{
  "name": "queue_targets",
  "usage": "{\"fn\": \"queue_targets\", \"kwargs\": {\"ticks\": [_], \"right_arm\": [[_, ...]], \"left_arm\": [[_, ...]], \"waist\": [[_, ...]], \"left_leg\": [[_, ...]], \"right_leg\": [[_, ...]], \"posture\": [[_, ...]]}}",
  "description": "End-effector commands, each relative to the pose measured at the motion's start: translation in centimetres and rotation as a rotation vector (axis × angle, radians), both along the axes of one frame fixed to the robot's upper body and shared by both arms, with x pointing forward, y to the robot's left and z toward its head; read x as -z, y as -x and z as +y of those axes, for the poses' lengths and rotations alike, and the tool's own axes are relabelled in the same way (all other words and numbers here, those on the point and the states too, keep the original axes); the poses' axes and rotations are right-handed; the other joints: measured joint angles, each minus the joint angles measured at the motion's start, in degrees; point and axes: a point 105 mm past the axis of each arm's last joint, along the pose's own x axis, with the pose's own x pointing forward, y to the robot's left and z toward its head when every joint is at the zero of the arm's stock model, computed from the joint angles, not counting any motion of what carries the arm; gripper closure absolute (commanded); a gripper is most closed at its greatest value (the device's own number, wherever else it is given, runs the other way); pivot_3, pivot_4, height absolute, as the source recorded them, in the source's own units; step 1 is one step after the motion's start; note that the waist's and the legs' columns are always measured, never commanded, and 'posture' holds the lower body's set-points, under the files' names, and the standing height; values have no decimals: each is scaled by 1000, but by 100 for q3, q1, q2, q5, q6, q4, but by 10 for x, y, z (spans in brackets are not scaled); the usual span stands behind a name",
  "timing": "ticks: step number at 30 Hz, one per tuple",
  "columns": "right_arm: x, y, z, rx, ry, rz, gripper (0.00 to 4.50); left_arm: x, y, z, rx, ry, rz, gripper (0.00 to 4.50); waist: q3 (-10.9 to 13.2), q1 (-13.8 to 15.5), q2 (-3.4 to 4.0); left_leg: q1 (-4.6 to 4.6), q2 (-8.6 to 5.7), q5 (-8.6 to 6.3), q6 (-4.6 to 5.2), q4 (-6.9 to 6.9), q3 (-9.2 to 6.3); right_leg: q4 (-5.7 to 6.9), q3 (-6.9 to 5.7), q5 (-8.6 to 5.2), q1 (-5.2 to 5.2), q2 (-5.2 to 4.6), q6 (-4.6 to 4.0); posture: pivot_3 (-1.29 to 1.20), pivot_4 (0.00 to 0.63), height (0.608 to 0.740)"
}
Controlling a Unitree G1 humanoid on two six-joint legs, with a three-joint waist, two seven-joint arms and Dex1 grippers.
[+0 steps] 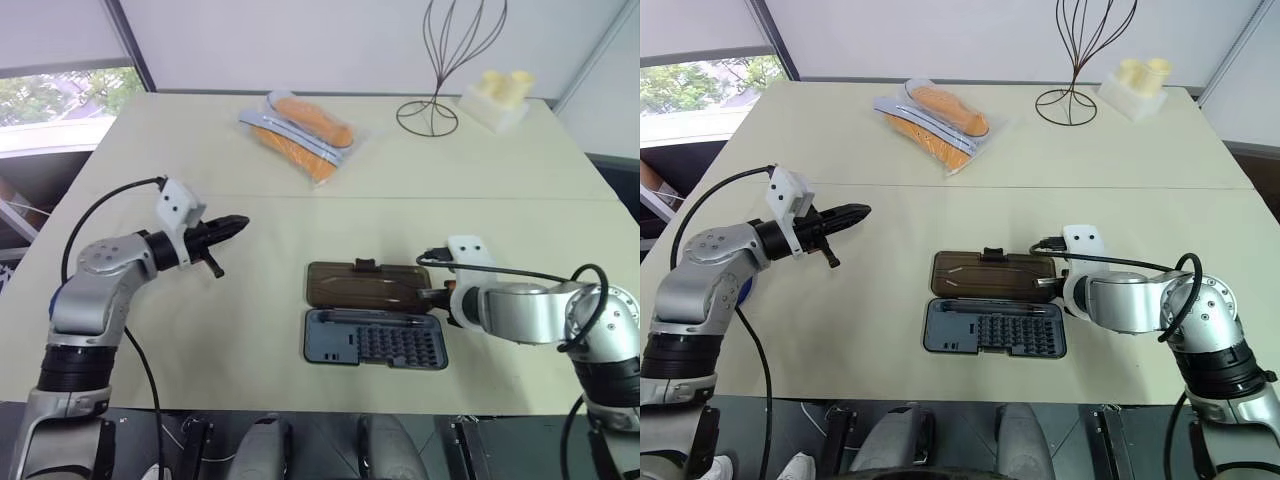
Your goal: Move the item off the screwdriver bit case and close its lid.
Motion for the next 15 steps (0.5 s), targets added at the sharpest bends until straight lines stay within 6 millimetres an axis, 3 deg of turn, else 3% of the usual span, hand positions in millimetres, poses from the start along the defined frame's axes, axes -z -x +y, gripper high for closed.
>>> {"fn": "queue_targets", "kwargs": {"ticks": [1, 15], "right_arm": [[-3, 3, 10, -53, -15, -1, 4438], [-9, -4, 17, -96, 6, -18, 4438]], "left_arm": [[-14, 1, 0, 6, -8, -58, 4500], [-13, 1, -1, 3, -6, -56, 4500]], "waist": [[0, 0, 0], [0, 4, 0]], "left_leg": [[0, 1, 0, 0, 0, 0], [-2, 8, 0, 0, 1, 0]], "right_leg": [[0, 0, 0, 0, 0, 0], [-4, 0, 0, -1, 3, -1]], "posture": [[0, 150, 740], [0, 150, 740]]}}
